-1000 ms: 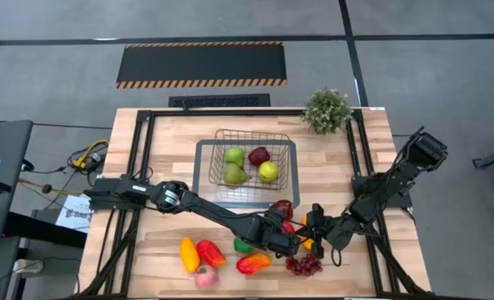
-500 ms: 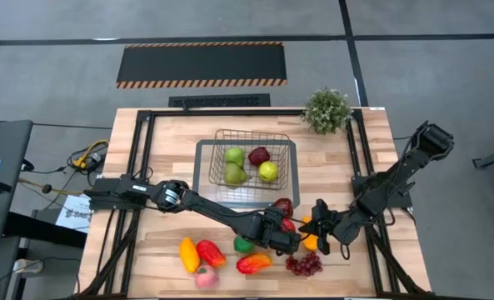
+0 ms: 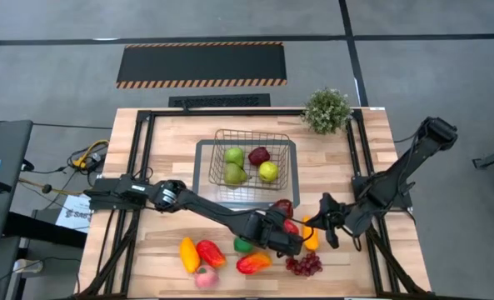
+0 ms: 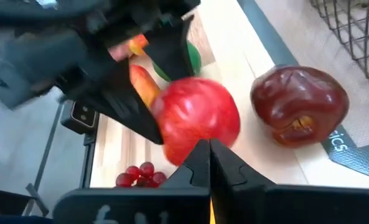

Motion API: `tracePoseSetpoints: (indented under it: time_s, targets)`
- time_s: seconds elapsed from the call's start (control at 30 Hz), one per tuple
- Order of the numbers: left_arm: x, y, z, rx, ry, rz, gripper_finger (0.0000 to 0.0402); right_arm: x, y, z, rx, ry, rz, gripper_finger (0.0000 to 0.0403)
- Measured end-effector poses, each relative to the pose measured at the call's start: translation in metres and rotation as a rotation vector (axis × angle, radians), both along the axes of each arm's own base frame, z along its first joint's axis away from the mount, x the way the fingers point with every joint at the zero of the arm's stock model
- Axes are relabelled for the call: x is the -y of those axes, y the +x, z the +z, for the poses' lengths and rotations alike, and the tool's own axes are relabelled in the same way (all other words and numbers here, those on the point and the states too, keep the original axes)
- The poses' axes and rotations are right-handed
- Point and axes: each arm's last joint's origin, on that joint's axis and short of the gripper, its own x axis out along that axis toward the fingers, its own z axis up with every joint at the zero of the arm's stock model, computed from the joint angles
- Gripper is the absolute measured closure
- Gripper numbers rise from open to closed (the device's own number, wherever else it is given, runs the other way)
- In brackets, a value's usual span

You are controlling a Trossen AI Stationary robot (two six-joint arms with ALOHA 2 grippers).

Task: Build produce basket
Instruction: Put the red apple into the bin

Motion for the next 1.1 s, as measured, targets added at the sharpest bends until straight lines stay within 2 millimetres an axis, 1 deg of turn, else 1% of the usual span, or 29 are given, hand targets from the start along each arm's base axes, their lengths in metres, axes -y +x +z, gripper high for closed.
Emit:
tracePoseSetpoints:
  time_s: [0.13, 0.23, 0.33, 0.4, 0.53, 0.67, 0.83, 0.93, 1.03, 1.1]
  targets:
    - [-0.003, -0.008, 0.021, 0.007, 0.002, -0.013, 0.0105, 0.004, -0.004, 0.004, 0.003, 0.003, 0.0, 0.0393]
    - [-0.01, -0.014, 0.037, 0.006, 0.019, -0.022, 0.0105, 0.006, -0.007, 0.006, -0.001, -0.002, -0.001, 0.0393]
    - [-0.021, -0.022, 0.062, 0.037, 0.055, -0.012, 0.0105, 0.009, -0.009, 0.007, -0.008, -0.009, -0.002, 0.0393]
    - [-0.033, -0.027, 0.077, 0.045, 0.094, 0.0, 0.0105, 0.01, -0.01, 0.007, -0.012, -0.014, -0.002, 0.0393]
    - [-0.06, -0.038, 0.1, 0.029, 0.186, 0.03, 0.0105, 0.01, -0.01, 0.007, -0.011, -0.012, -0.003, 0.0392]
    - [-0.096, -0.052, 0.123, -0.015, 0.299, 0.064, 0.0105, 0.01, -0.01, 0.007, -0.013, -0.014, -0.004, 0.0392]
    - [-0.146, -0.062, 0.126, -0.186, 0.421, 0.042, 0.0105, 0.01, -0.01, 0.006, -0.021, 0.009, -0.021, 0.0392]
    - [-0.175, -0.066, 0.123, -0.296, 0.453, 0.006, 0.0105, 0.011, -0.01, 0.005, -0.034, 0.027, -0.05, 0.0392]
    - [-0.198, -0.064, 0.116, -0.354, 0.449, -0.016, 0.0105, 0.012, -0.011, 0.004, -0.045, 0.029, -0.081, 0.0392]
    - [-0.208, -0.063, 0.109, -0.377, 0.431, -0.058, 0.0105, 0.014, -0.011, 0.003, -0.048, 0.034, -0.1, 0.0392]
